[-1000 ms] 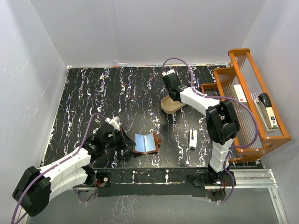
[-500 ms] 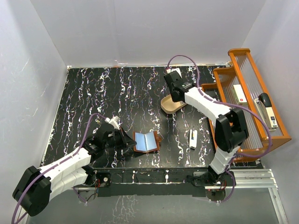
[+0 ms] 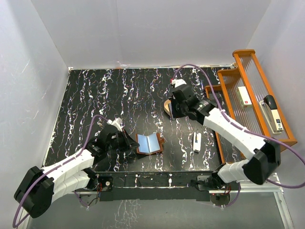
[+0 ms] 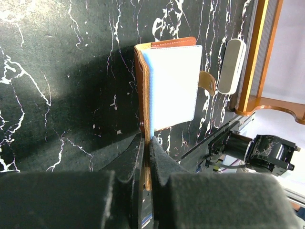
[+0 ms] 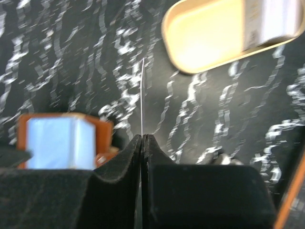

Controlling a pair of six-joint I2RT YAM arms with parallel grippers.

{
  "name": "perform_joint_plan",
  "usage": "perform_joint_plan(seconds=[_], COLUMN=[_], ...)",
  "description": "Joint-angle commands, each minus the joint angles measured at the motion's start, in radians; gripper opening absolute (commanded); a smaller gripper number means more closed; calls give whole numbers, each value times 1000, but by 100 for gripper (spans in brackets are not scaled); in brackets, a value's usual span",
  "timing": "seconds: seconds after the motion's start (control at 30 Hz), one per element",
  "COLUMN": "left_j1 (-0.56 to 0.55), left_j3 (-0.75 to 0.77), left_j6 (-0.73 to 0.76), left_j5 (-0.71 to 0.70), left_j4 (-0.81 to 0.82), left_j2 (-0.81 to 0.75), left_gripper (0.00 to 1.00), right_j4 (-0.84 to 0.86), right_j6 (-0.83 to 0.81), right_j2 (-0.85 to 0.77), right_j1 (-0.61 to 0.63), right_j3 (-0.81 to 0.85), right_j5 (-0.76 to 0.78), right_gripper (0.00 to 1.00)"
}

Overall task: Put the credit cards into the card holder
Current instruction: Pick up the credit card from the storage box, then insert the credit card into the card holder.

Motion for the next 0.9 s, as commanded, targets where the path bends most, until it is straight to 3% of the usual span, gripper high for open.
perform_joint_plan(seconds=[0.0, 0.23, 0.5, 0.7, 0.87], left_j1=[-4, -4, -4, -4, -4], left_j3=[26, 29, 28, 16, 14], left_j6=[-15, 3, 10, 22, 75], left_j5=[-22, 3, 30, 24, -7], left_j4=[31, 30, 7, -21, -70], left_j2=[5, 35, 25, 5, 15], left_gripper=[0, 0, 0, 12, 14], right_j4=[130, 344, 480, 578, 608], right_j6=[123, 302, 442, 454, 447], right_j2=[-135, -233, -201, -153, -57], right_j1=[56, 150, 186, 186, 186], right_j3=[-118, -316, -438, -525, -597], right_j5=[-209, -356, -354, -315, -284], right_gripper=[0, 0, 0, 0, 0])
